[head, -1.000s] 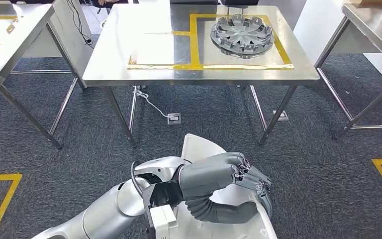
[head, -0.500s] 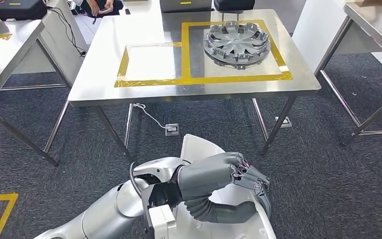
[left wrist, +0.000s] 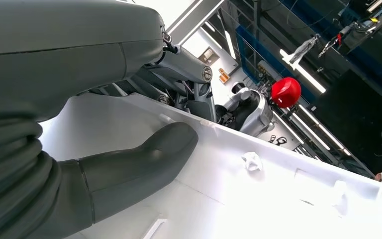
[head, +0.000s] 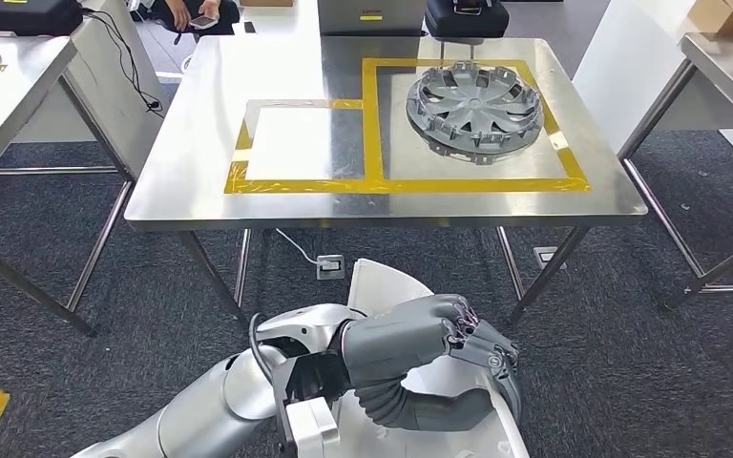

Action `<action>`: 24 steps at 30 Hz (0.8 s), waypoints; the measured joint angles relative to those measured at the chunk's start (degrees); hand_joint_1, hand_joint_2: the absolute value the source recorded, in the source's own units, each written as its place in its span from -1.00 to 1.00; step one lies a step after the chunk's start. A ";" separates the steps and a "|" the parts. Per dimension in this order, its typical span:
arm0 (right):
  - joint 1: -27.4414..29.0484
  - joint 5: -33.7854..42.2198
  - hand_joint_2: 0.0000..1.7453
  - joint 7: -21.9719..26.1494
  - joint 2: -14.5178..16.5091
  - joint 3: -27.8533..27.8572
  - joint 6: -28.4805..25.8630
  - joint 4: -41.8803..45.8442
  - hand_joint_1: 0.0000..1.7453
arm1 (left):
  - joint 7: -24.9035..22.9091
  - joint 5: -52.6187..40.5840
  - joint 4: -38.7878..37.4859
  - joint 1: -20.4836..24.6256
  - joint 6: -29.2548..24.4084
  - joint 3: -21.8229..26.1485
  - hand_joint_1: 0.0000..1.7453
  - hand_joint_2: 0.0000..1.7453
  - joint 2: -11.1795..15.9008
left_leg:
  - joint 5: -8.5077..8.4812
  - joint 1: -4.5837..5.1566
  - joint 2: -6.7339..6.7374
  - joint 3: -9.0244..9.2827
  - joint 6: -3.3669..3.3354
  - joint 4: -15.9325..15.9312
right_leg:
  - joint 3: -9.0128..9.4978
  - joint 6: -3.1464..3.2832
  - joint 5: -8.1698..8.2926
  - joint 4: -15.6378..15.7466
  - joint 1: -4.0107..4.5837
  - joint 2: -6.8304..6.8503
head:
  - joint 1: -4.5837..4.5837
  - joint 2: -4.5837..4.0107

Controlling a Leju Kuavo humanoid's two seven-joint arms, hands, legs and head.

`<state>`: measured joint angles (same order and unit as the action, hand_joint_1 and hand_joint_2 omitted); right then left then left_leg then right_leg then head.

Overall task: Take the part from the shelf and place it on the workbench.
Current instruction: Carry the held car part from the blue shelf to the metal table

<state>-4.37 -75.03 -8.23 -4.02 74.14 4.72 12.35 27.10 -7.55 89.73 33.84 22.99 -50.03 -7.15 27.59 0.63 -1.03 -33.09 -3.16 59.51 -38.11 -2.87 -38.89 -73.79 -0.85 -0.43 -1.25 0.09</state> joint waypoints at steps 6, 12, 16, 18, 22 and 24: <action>0.46 0.00 -1.00 -0.01 0.01 0.00 -0.06 0.00 -1.00 | 0.17 -0.39 -0.04 -0.21 -0.01 0.02 1.00 1.00 0.17 | 4.13 0.32 -0.25 4.10 1.35 0.23 | 0.21 1.24 14.17 13.98 0.33 0.50 | 0.24 -0.02; 0.36 -0.17 -1.00 0.03 0.02 -0.09 -0.22 0.00 -1.00 | 0.59 -0.85 0.34 -0.53 -0.29 0.16 1.00 1.00 0.50 | 5.31 -0.03 0.38 -1.75 3.38 11.45 | 4.20 3.13 11.68 14.77 -0.04 0.22 | -0.11 -0.01; 0.46 -0.55 -1.00 0.03 0.02 -0.18 -0.25 0.00 -1.00 | 0.94 -0.89 0.35 -1.01 -0.48 0.19 1.00 1.00 0.89 | 8.11 -0.41 0.61 -7.92 3.74 14.99 | 7.44 3.17 8.96 14.81 -0.05 0.11 | -0.21 -0.01; 0.48 -0.62 -1.00 0.05 0.02 -0.35 -0.26 0.00 -1.00 | 1.13 -0.96 0.34 -1.04 -0.54 0.21 1.00 1.00 1.09 | 2.57 -0.35 0.71 -7.14 3.27 8.26 | 9.35 2.92 7.41 14.85 -0.03 0.03 | -0.26 -0.01; 0.32 -0.67 -1.00 0.07 0.00 -0.67 -0.27 0.00 -1.00 | 1.41 -1.07 0.40 -1.38 -0.63 0.30 1.00 1.00 1.49 | -3.58 0.15 0.63 -5.80 1.80 0.98 | 11.67 1.52 5.41 14.87 0.19 -0.03 | -0.32 0.00; 0.27 -0.69 -1.00 0.10 0.00 -0.85 -0.27 0.00 -1.00 | 1.61 -1.11 0.52 -1.51 -0.69 0.38 1.00 1.00 1.48 | -3.19 -0.05 0.46 -4.30 0.98 0.26 | 11.53 0.92 6.08 13.25 0.10 0.07 | -0.31 0.00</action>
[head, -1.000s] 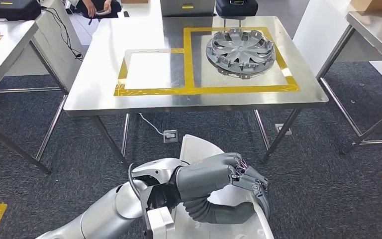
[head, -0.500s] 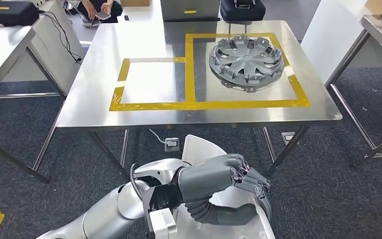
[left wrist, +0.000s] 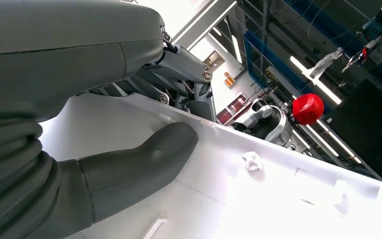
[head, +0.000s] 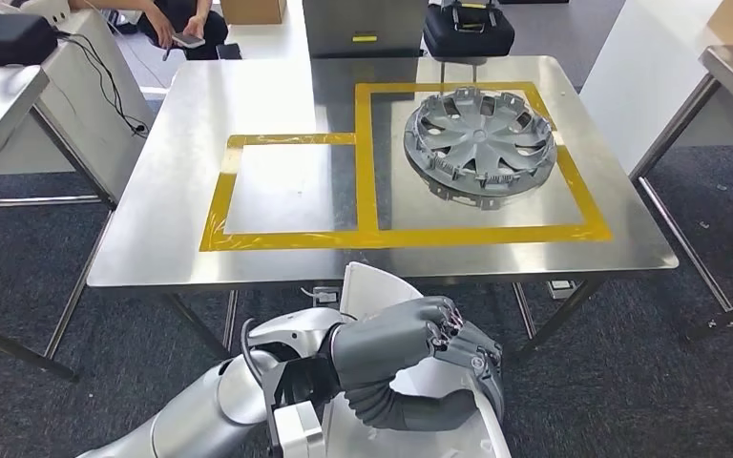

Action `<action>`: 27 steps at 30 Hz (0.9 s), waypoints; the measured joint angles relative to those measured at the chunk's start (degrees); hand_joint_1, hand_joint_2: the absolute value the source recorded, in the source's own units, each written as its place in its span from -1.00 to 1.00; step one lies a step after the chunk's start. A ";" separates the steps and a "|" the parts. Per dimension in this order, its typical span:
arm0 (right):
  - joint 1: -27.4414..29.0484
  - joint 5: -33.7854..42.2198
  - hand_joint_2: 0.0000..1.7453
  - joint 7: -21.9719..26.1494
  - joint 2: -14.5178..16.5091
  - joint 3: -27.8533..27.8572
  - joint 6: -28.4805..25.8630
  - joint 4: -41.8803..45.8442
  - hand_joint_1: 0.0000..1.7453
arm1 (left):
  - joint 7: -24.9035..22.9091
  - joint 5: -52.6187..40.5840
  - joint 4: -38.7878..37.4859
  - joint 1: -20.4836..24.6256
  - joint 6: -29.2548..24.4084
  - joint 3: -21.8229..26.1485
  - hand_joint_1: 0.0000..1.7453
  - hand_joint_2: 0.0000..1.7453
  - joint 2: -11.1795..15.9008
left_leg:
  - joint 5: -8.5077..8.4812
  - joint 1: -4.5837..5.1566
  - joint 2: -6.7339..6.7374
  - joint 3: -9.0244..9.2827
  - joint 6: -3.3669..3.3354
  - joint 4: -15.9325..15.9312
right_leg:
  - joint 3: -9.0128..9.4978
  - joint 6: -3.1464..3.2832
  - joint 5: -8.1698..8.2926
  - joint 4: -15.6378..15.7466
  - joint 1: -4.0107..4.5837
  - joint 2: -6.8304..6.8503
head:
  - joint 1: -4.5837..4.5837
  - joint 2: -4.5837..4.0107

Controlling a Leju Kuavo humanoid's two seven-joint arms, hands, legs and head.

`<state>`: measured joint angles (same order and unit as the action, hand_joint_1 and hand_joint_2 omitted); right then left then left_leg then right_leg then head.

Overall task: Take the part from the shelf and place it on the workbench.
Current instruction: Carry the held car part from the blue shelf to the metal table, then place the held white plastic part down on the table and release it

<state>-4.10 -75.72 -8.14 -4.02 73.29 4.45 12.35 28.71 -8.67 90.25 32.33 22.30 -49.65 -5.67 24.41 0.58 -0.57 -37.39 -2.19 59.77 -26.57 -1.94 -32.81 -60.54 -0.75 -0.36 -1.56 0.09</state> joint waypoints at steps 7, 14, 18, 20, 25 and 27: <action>0.19 -0.18 -1.00 0.14 -0.04 -0.19 -0.07 0.00 -1.00 | 0.43 -0.38 -0.03 -0.39 -0.03 0.23 1.00 1.00 -0.01 | 4.12 -0.17 -0.36 5.69 -0.80 -0.86 | -13.24 -1.00 -5.55 -12.95 -0.18 0.12 | 0.34 0.00; 0.43 -0.67 -1.00 0.69 -0.12 -0.37 -0.06 0.01 -1.00 | 0.44 -0.71 0.04 -0.79 -0.01 0.50 1.00 1.00 0.14 | 8.38 0.26 -0.67 10.56 1.07 -0.99 | -11.80 0.94 8.73 1.34 0.16 0.58 | 0.50 0.00; 0.37 -0.86 -1.00 0.76 -0.24 -0.53 -0.16 0.02 -1.00 | 0.46 -0.74 0.31 -0.89 -0.01 0.76 1.00 1.00 0.25 | 8.38 0.09 -0.12 6.33 2.34 8.09 | -8.33 2.24 7.23 2.07 -0.27 0.37 | -0.08 0.00; 0.35 -0.93 -1.00 0.83 -0.27 -0.55 -0.18 0.01 -1.00 | 0.44 -0.73 0.32 -1.03 -0.01 0.78 1.00 1.00 0.44 | 11.91 -0.15 0.03 1.40 2.69 13.90 | -7.02 2.41 6.13 2.12 -0.28 0.34 | -0.26 0.00; 0.40 -1.05 -1.00 1.07 -0.26 -0.69 -0.14 0.00 -1.00 | 0.43 -0.59 0.46 -1.18 -0.21 0.79 1.00 1.00 0.95 | 5.30 -0.10 0.15 -0.54 2.04 4.72 | -3.20 2.16 2.92 2.03 -0.19 0.01 | -0.36 0.00; 0.32 -1.07 -1.00 1.12 -0.26 -0.82 -0.14 0.01 -1.00 | 0.43 -0.38 0.63 -1.35 -0.29 0.82 1.00 1.00 1.29 | 0.40 0.12 0.11 -0.02 1.44 0.28 | -2.63 1.65 1.89 1.89 -0.08 -0.18 | -0.38 0.00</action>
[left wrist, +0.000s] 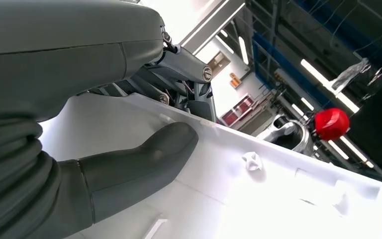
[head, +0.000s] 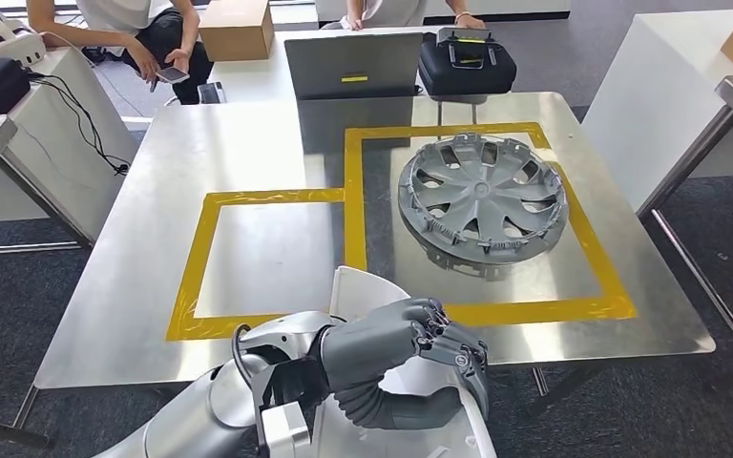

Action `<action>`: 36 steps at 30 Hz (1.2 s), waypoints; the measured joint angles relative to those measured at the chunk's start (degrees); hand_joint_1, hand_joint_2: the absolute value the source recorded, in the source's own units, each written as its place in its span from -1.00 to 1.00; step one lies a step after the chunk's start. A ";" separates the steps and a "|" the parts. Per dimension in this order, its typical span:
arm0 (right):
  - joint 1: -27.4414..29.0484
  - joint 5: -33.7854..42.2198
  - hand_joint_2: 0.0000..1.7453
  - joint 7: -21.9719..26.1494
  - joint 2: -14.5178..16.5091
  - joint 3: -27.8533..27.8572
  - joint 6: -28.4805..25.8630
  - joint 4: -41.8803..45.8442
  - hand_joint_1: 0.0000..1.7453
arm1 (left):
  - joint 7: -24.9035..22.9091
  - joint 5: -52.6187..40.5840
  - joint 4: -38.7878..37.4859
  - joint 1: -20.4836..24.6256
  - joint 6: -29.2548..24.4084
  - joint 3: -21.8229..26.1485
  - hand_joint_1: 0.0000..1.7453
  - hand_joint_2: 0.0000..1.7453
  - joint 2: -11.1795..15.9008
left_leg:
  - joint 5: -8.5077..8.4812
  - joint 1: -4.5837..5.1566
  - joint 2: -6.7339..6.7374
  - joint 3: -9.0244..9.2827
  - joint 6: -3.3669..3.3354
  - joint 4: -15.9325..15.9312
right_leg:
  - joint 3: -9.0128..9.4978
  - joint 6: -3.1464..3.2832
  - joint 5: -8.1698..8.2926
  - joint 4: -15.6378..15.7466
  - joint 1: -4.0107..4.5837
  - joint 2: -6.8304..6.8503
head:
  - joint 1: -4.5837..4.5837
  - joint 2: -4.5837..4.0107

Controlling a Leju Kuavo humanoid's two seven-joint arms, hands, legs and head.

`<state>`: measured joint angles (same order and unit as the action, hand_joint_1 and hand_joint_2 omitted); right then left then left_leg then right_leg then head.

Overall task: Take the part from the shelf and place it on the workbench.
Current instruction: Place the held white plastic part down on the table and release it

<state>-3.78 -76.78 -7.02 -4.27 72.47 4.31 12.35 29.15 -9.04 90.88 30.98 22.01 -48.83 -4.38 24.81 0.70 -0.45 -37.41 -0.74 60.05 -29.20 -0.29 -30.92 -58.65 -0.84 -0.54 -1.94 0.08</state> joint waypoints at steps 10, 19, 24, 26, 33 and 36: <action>-0.10 -0.16 -1.00 0.87 -0.15 -0.75 -0.19 -0.01 -1.00 | -0.51 -0.10 2.41 -0.43 -1.75 0.23 1.00 1.00 0.91 | -0.30 0.13 -0.40 0.20 -1.00 -0.51 | 0.91 -0.61 -0.93 1.31 0.15 0.14 | 0.13 0.00; -0.01 -0.24 -1.00 0.85 -0.14 -0.80 -0.20 -0.01 -1.00 | -1.23 -9.40 5.57 -1.15 -9.80 0.68 1.00 1.00 2.06 | -0.32 0.15 -0.39 0.39 -1.09 -0.50 | 1.06 -1.24 -0.81 1.49 0.14 0.16 | 0.12 0.00; 0.06 -0.30 -1.00 0.86 -0.14 -0.80 -0.30 -0.01 -1.00 | -5.40 -20.18 6.07 -0.92 -15.08 1.02 1.00 1.00 2.49 | -0.37 0.07 -0.38 0.59 -1.02 -0.51 | 1.21 -1.24 -0.81 1.47 0.21 0.17 | 0.11 0.01; 0.01 -0.72 -1.00 1.00 -0.14 -0.89 -0.34 -0.01 -1.00 | -6.03 -24.58 3.18 -0.15 -18.79 0.55 1.00 1.00 2.25 | -0.37 0.07 -0.38 0.65 -1.00 -0.51 | 1.26 -1.24 -0.81 1.47 0.21 0.18 | 0.12 0.00; -0.16 -1.92 -1.00 1.69 -0.14 -1.36 -0.15 -0.01 -1.00 | -4.42 -34.10 -15.44 2.94 -31.24 0.19 1.00 1.00 1.21 | -0.40 0.06 -0.32 0.78 -0.97 -0.52 | 1.39 -1.24 -0.80 1.42 0.22 0.17 | 0.12 0.01; -0.15 -2.07 -1.00 1.78 -0.14 -1.69 0.11 -0.01 -1.00 | -5.60 -39.32 -23.21 3.86 -35.00 0.55 1.00 1.00 0.66 | -0.40 0.06 -0.32 0.79 -0.97 -0.52 | 1.39 -1.24 -0.80 1.42 0.22 0.17 | 0.11 0.01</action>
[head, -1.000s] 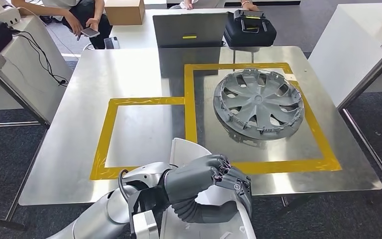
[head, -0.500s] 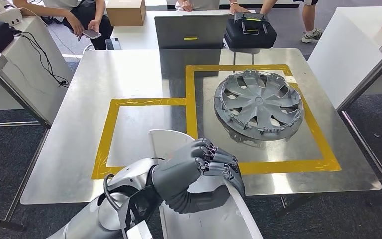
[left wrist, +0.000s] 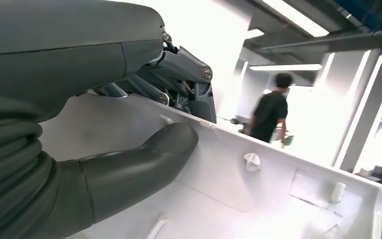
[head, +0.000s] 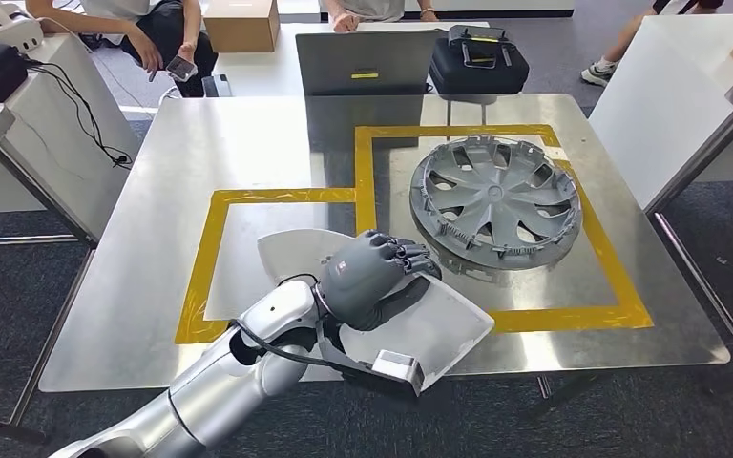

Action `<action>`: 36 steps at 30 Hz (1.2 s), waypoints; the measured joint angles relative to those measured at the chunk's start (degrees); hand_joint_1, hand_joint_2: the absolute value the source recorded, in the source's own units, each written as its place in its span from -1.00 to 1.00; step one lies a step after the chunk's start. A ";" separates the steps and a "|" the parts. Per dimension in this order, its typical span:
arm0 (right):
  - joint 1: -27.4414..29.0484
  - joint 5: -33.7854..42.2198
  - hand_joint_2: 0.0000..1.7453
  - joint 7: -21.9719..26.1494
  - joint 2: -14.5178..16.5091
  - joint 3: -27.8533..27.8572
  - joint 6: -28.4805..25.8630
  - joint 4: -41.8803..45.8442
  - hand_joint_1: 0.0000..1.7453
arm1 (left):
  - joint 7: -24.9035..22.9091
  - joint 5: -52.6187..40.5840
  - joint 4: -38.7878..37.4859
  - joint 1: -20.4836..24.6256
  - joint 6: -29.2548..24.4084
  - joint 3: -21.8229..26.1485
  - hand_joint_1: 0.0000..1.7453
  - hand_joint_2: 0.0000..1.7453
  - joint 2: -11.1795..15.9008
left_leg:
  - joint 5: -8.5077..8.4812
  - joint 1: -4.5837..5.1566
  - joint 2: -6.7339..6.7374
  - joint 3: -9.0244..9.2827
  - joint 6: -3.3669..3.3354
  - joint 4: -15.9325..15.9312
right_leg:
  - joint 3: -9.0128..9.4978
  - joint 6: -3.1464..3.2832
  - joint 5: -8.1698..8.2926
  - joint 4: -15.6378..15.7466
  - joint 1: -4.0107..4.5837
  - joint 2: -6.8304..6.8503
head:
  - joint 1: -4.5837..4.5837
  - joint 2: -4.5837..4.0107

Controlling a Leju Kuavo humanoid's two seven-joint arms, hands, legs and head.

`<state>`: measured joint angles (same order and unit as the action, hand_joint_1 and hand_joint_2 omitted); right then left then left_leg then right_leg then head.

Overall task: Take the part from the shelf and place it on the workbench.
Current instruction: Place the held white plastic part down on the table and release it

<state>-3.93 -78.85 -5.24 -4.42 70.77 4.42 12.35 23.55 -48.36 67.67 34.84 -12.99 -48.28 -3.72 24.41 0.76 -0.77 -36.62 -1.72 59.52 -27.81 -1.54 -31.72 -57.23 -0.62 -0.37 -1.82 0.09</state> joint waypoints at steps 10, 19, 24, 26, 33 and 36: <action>-0.01 -0.66 -1.00 0.19 0.01 -0.74 0.24 0.00 -1.00 | -3.00 -9.44 -25.70 5.73 -12.43 2.55 1.00 1.00 -2.90 | 0.00 0.00 -0.02 0.00 0.01 0.00 | 0.00 0.00 0.00 -0.03 0.01 0.00 | 0.01 -0.01; -0.04 -1.42 -1.00 1.14 0.19 -1.31 0.28 0.00 -1.00 | -9.20 -16.10 -38.53 10.80 -18.11 3.59 1.00 1.00 -4.45 | -0.01 0.00 -0.03 0.00 0.01 0.00 | 0.02 0.00 0.00 -0.03 0.01 0.01 | 0.01 -0.01; -0.09 -2.18 -1.00 1.15 0.36 -2.21 0.51 0.00 -1.00 | -12.67 -17.92 -42.92 12.77 -18.11 4.22 1.00 1.00 -4.63 | -0.01 0.00 -0.04 0.00 0.01 0.00 | 0.03 0.00 0.00 -0.04 0.02 0.01 | 0.01 0.00; -0.12 -2.26 -1.00 1.14 0.43 -2.42 0.59 0.00 -1.00 | -13.16 -17.99 -44.27 13.30 -17.85 4.65 1.00 1.00 -4.63 | -0.01 0.00 -0.05 0.00 0.02 0.00 | 0.03 0.00 0.00 -0.05 0.02 0.01 | 0.01 0.00; -0.10 -2.34 -1.00 0.73 0.99 -2.96 0.85 -0.01 -1.00 | -15.94 -19.07 -47.98 14.09 -17.53 5.66 1.00 1.00 -4.10 | -0.01 0.00 -0.05 0.00 0.02 -0.01 | 0.03 0.01 -0.01 -0.05 0.03 0.01 | 0.01 0.00; -0.07 -2.34 -1.00 0.09 1.28 -3.15 0.97 -0.02 -1.00 | -17.22 -19.44 -49.22 14.11 -17.54 5.94 1.00 1.00 -3.55 | -0.02 -0.01 -0.05 0.00 0.03 -0.01 | 0.03 0.01 -0.01 -0.06 0.04 0.01 | 0.01 0.00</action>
<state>-4.00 -81.20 -5.15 -3.13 67.62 5.39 12.33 6.33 -67.80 18.45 48.95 -30.53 -42.34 -7.27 24.39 0.75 -0.83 -36.62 -1.69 59.51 -27.78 -1.52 -31.73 -57.29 -0.58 -0.36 -1.81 0.09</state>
